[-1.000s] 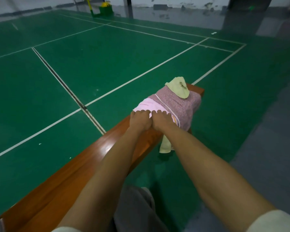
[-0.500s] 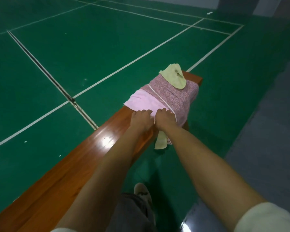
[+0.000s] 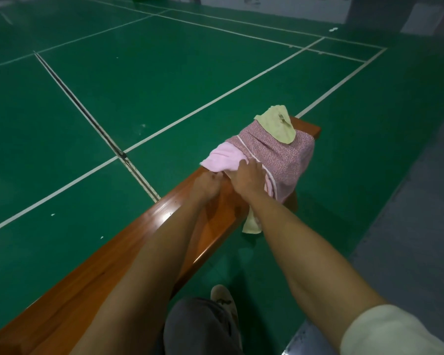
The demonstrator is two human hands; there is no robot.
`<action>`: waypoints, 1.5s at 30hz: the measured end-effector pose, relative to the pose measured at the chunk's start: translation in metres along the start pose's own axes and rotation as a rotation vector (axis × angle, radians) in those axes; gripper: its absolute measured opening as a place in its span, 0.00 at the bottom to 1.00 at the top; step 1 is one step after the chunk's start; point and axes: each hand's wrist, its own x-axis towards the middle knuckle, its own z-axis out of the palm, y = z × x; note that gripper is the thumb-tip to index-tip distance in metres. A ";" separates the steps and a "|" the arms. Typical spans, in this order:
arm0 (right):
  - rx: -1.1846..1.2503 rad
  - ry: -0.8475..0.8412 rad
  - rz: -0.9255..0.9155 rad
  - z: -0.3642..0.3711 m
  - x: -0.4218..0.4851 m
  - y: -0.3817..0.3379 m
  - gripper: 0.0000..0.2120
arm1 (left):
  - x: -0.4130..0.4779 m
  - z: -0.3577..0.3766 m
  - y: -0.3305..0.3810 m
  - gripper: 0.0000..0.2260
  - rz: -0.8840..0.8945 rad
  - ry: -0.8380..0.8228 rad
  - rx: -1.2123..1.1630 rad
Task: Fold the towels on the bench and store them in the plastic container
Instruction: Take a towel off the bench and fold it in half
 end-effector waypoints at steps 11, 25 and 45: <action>0.530 -0.139 -0.377 -0.057 -0.050 -0.112 0.15 | -0.026 -0.086 0.018 0.18 -0.186 0.073 -1.101; 1.332 -0.576 0.243 -0.066 -0.109 -0.178 0.24 | -0.115 -0.190 -0.055 0.11 -0.303 0.185 -0.950; 1.154 -0.169 -0.038 -0.124 -0.171 -0.320 0.12 | -0.207 -0.262 -0.105 0.45 0.034 0.159 -1.020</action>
